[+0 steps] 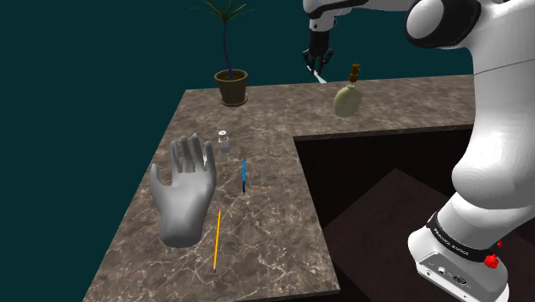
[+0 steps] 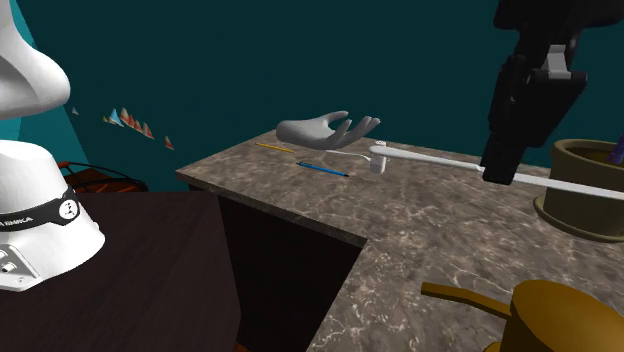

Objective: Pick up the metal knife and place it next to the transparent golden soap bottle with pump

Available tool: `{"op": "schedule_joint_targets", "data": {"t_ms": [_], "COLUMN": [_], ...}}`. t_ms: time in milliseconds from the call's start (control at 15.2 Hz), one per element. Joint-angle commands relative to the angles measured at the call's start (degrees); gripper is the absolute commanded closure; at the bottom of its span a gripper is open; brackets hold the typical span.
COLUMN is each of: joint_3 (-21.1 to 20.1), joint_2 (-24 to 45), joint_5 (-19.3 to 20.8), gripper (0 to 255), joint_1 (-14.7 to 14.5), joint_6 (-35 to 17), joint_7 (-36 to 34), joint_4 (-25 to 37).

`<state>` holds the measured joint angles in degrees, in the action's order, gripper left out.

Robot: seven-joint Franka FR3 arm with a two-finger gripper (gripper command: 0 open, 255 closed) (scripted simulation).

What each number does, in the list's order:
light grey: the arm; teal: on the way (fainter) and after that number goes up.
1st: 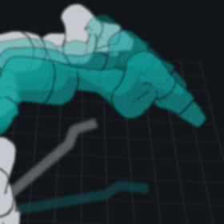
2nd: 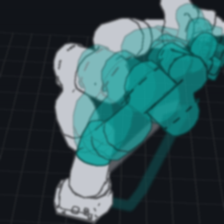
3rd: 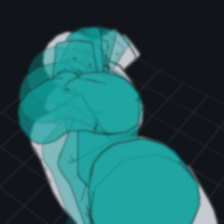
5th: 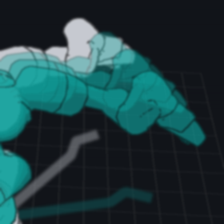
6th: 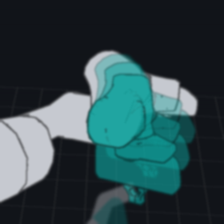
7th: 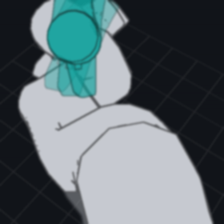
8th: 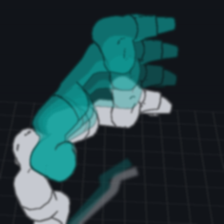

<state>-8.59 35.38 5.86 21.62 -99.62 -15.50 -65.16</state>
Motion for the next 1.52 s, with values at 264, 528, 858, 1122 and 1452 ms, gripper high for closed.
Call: {"op": "schedule_joint_targets", "data": {"t_ms": [264, 528, 858, 1122, 1452], "joint_3": [0.06, 0.12, 0.22, 0.31, 0.45], "joint_2": [0.17, 0.56, 1.38, 2.26, 3.6], "joint_5": [0.09, 0.19, 0.35, 0.51, 0.74], "gripper": [255, 255, 255, 255, 255], "joint_1": [0.27, 0.36, 0.43, 0.46, 0.45], "joint_6": [-4.61, -7.44, -10.79, -13.33, -16.36], "joint_7": [-0.14, -0.28, -0.45, -0.59, -0.78], "joint_4": [-4.43, -6.87, -9.42, -11.08, -12.78]}}
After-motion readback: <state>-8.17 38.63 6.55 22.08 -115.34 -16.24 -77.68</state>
